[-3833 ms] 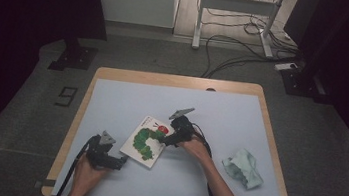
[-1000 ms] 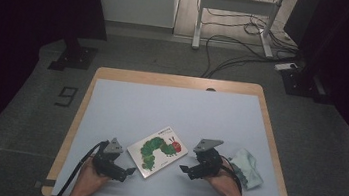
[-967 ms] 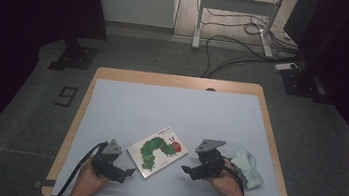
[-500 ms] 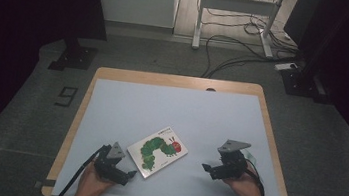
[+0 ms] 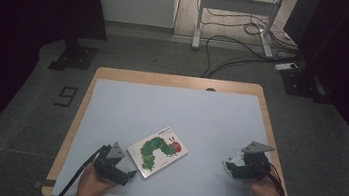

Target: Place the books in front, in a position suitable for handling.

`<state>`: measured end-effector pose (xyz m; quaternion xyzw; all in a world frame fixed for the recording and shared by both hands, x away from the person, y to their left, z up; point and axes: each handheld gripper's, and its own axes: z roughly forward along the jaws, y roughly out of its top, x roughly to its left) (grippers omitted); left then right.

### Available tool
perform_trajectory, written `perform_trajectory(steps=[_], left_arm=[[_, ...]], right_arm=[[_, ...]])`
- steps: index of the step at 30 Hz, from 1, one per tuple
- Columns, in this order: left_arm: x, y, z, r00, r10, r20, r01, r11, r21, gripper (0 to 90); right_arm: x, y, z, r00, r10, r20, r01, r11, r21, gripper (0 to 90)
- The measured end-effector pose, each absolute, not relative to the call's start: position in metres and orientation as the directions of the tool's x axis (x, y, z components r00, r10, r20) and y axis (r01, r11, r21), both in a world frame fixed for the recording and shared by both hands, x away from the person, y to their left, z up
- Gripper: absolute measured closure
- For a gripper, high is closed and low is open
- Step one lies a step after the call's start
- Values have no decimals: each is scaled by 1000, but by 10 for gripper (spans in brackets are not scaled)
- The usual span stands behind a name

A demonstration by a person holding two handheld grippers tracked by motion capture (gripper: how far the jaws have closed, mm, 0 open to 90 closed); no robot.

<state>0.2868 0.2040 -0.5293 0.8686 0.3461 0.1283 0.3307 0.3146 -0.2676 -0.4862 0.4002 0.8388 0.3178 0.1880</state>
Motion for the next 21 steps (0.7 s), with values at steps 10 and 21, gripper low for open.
perform_trajectory(steps=[10,21], left_arm=[[287,204,-529,728,686,-7,516,-541,664,0],[287,204,-529,727,686,-8,518,-541,663,0]], right_arm=[[312,-294,-511,-530,844,-75,622,448,642,324],[308,-302,-514,-493,869,-51,654,408,636,711]])
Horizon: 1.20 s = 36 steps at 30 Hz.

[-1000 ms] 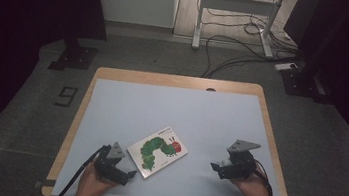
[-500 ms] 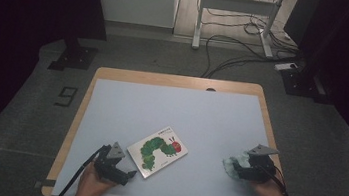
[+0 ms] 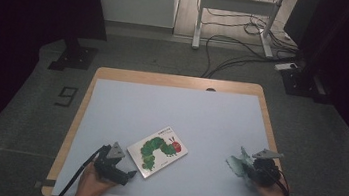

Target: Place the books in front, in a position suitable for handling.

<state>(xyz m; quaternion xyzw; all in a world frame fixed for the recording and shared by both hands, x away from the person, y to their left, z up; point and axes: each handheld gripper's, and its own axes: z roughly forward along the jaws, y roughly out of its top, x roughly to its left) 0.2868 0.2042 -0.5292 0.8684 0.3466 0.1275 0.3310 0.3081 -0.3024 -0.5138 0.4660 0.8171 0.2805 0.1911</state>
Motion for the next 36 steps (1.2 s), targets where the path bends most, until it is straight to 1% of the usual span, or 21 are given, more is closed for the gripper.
perform_trajectory(steps=[3,8,10,13,20,36], left_arm=[[287,204,-529,728,686,-9,518,-541,663,0],[287,204,-529,727,686,-9,518,-540,663,0],[287,204,-529,727,686,-8,517,-541,663,0],[287,204,-529,728,686,-8,517,-541,663,0],[287,205,-529,728,686,-10,518,-541,663,0],[285,209,-528,728,686,-11,522,-543,658,0]], right_arm=[[308,-302,-513,-492,869,-57,649,409,641,717],[308,-299,-503,-514,858,-11,630,386,674,715],[310,-293,-493,-539,842,8,604,380,701,712],[312,-287,-487,-558,830,18,589,380,713,711],[322,-258,-474,-628,778,21,535,413,737,712],[345,-203,-470,-706,709,10,474,462,750,709]])
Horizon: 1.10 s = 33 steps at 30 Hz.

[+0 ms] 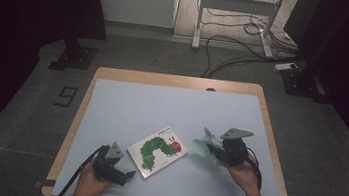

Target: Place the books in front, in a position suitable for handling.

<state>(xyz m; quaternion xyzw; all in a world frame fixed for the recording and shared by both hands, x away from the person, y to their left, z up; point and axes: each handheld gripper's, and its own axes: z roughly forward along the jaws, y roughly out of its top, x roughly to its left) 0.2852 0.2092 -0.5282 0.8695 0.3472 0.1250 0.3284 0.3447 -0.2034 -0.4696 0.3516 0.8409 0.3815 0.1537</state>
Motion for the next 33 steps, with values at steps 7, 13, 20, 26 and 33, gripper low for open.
perform_trajectory(steps=[7,13,20,26,33], left_arm=[[283,217,-528,722,691,-11,527,-540,656,0],[281,222,-528,715,699,-12,532,-533,658,0],[280,223,-529,714,700,-11,531,-531,661,0],[280,223,-529,713,701,-12,531,-529,662,0],[280,223,-529,713,701,-12,531,-529,662,0]], right_arm=[[350,-185,-469,-735,678,8,452,482,751,709],[357,-165,-470,-757,653,2,432,498,752,705],[365,-144,-478,-772,636,5,428,514,743,701],[371,-122,-499,-786,619,8,436,544,716,697],[373,-117,-510,-789,614,21,445,547,709,697]])
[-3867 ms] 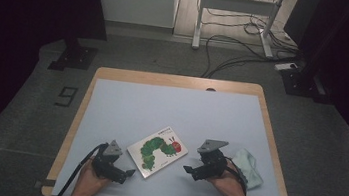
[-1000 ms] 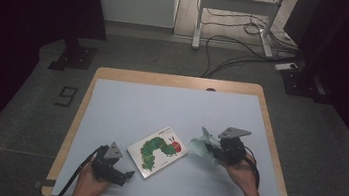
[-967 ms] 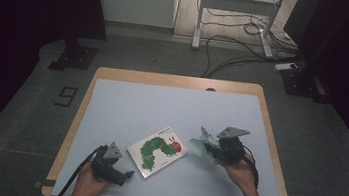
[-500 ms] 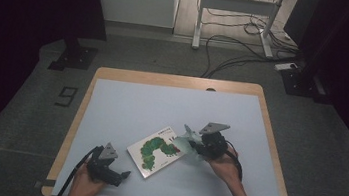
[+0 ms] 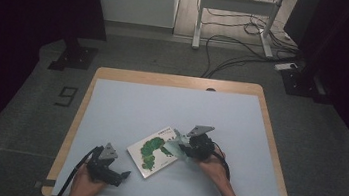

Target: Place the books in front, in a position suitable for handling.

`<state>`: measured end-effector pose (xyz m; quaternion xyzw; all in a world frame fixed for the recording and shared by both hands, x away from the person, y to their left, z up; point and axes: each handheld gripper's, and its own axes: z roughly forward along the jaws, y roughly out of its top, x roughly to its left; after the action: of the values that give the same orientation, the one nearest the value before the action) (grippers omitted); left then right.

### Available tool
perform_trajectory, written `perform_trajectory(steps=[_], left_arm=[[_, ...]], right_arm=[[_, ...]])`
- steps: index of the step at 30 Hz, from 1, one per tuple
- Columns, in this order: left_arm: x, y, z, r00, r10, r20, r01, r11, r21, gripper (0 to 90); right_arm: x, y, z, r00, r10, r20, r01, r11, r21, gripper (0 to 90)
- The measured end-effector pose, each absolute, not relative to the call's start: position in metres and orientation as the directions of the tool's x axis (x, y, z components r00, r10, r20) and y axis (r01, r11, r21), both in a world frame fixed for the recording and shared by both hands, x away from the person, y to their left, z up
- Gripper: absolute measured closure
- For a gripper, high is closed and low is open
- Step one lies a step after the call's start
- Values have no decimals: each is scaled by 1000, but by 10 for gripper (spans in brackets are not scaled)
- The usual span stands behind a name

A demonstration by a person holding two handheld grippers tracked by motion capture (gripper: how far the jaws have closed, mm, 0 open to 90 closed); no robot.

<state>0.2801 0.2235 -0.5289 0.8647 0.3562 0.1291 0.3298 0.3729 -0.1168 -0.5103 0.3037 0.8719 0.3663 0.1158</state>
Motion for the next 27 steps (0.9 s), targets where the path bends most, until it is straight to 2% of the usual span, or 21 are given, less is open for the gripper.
perform_trajectory(steps=[13,27], left_arm=[[280,223,-529,712,702,-13,532,-527,663,0],[280,223,-529,711,703,-13,532,-527,663,0]], right_arm=[[365,-108,-508,-809,588,-1,420,579,699,690],[348,-82,-508,-863,503,43,381,592,711,690]])
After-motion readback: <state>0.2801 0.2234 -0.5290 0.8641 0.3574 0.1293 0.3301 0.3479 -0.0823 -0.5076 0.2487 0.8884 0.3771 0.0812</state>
